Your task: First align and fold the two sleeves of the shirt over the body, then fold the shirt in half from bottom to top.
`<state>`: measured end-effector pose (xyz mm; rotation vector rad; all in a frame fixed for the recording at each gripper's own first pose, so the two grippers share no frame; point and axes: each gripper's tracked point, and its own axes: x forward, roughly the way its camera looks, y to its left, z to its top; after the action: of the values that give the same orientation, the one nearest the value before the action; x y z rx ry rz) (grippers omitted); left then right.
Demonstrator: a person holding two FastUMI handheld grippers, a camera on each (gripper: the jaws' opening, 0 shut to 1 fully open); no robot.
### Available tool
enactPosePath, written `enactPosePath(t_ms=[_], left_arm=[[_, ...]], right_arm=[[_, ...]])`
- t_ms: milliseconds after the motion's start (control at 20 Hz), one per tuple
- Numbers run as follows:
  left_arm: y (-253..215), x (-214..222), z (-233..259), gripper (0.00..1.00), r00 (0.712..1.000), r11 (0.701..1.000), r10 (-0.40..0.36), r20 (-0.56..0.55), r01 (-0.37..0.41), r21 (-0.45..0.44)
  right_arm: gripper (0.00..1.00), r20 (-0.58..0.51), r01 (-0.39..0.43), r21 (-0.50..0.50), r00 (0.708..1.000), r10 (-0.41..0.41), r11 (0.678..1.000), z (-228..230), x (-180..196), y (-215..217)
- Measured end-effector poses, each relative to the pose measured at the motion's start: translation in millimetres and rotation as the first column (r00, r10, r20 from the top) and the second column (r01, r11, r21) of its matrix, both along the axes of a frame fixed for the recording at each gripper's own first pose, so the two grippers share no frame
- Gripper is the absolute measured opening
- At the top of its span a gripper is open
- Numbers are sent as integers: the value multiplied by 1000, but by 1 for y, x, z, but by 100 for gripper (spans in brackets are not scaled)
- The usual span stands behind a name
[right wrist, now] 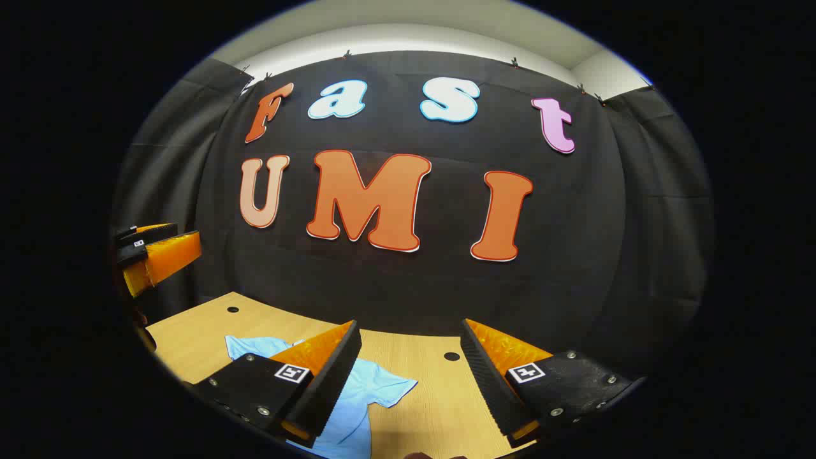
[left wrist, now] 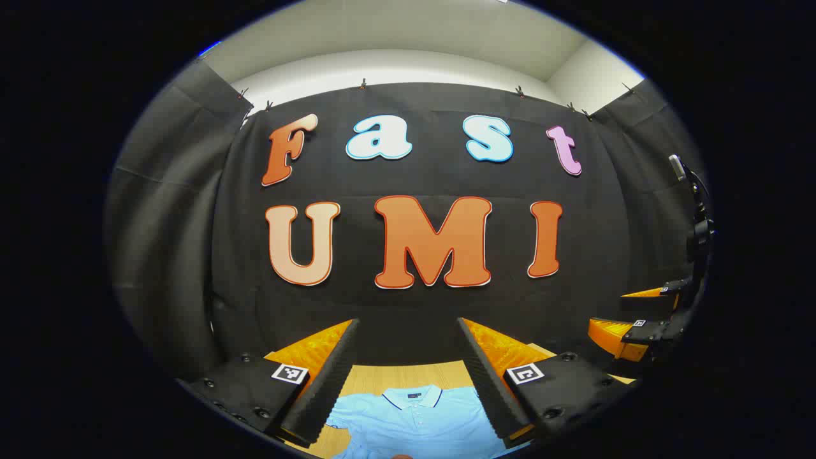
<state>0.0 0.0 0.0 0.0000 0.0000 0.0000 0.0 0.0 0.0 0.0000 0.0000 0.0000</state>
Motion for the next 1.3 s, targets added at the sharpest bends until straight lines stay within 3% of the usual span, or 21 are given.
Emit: enactPosePath(t_ms=[150, 450, 900, 1300], left_arm=[[-11, -2, -5, 98, 999, 999, 29, -24, -30, -39], [-5, -6, -3, 98, 997, 997, 74, -16, -74, 9], [34, 21, -6, 96, 1000, 1000, -16, 4, 15, 16], [70, 32, -28, 97, 992, 992, -123, -42, 121, -39]], right_arm=[[98, -5, -58, -10, 998, 58, 998, -10, 2, 6], [98, -39, -118, 13, 992, 118, 993, -20, 12, 22], [98, -70, 20, 10, 997, -19, 1000, -14, 25, 39], [98, -206, 130, 28, 971, -122, 991, -47, 37, 57]])
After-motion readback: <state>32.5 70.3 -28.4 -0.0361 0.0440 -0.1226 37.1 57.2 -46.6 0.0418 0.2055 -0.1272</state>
